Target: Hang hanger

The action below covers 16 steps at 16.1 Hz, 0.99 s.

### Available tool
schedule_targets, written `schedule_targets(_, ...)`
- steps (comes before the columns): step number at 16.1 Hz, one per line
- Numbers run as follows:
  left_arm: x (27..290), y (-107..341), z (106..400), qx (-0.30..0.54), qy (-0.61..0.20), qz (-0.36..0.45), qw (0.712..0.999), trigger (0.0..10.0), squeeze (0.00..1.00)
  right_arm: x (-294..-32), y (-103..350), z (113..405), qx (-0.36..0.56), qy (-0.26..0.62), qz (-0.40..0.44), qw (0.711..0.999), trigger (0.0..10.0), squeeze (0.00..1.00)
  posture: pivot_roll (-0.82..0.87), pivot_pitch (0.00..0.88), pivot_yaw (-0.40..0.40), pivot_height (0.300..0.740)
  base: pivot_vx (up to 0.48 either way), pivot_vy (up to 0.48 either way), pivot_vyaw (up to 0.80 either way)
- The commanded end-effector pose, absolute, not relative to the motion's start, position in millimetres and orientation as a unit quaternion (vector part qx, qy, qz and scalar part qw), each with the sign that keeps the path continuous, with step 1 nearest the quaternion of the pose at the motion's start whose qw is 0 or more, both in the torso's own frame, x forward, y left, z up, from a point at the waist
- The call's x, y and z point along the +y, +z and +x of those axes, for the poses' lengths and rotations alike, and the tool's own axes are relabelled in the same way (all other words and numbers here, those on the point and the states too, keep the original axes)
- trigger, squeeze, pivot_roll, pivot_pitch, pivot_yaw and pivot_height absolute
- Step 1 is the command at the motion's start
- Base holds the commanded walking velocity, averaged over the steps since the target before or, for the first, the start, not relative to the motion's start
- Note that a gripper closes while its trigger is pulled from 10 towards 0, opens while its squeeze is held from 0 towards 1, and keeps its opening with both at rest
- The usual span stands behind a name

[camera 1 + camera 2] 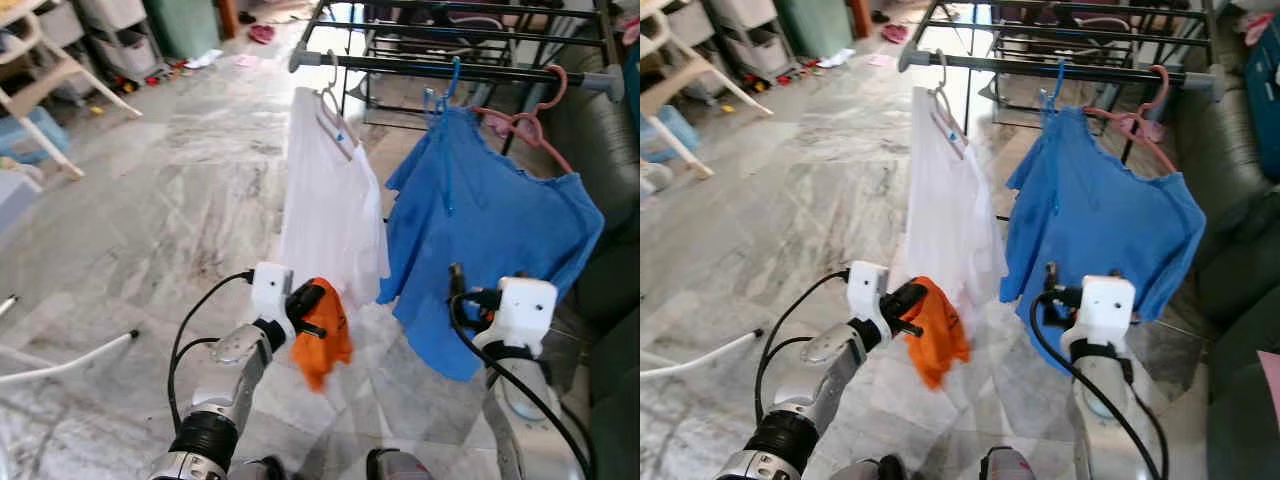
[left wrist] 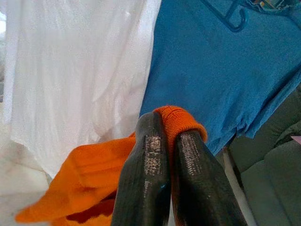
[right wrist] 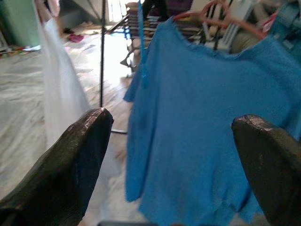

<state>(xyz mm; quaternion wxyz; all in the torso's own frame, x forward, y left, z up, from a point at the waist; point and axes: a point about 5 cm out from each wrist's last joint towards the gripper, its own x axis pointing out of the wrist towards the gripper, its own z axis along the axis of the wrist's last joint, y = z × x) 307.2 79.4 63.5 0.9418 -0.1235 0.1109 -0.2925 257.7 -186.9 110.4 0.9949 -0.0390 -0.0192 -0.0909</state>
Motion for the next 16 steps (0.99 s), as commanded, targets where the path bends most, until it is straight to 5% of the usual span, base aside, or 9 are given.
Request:
schedule_targets(1,77.0,71.8,308.6,0.094,-0.304,-0.124,0.94,10.0,0.0,-186.7,119.3,258.6,-0.039,-0.095,-0.041,0.994,10.0,0.0,-0.2,0.178,0.067,0.74,0.266,0.0,0.0)
schedule_targets(9,77.7,78.8,309.9,0.087,-0.306,-0.128,0.939,10.0,0.0,-185.5,119.4,259.1,-0.041,-0.095,-0.034,0.994,10.0,0.0,-0.19,0.18,0.073,0.74,0.375,0.0,0.0)
schedule_targets(15,75.1,76.8,308.2,0.092,-0.312,-0.125,0.937,10.0,0.0,-188.5,120.3,259.8,-0.044,-0.106,-0.026,0.993,10.0,0.0,-0.19,0.181,0.073,0.74,0.351,0.257,0.0)
schedule_targets(16,74.8,76.8,307.7,0.092,-0.313,-0.124,0.937,10.0,0.0,-190.1,120.5,259.5,-0.045,-0.116,-0.023,0.992,10.0,0.95,-0.19,0.181,0.074,0.74,0.356,0.0,0.0)
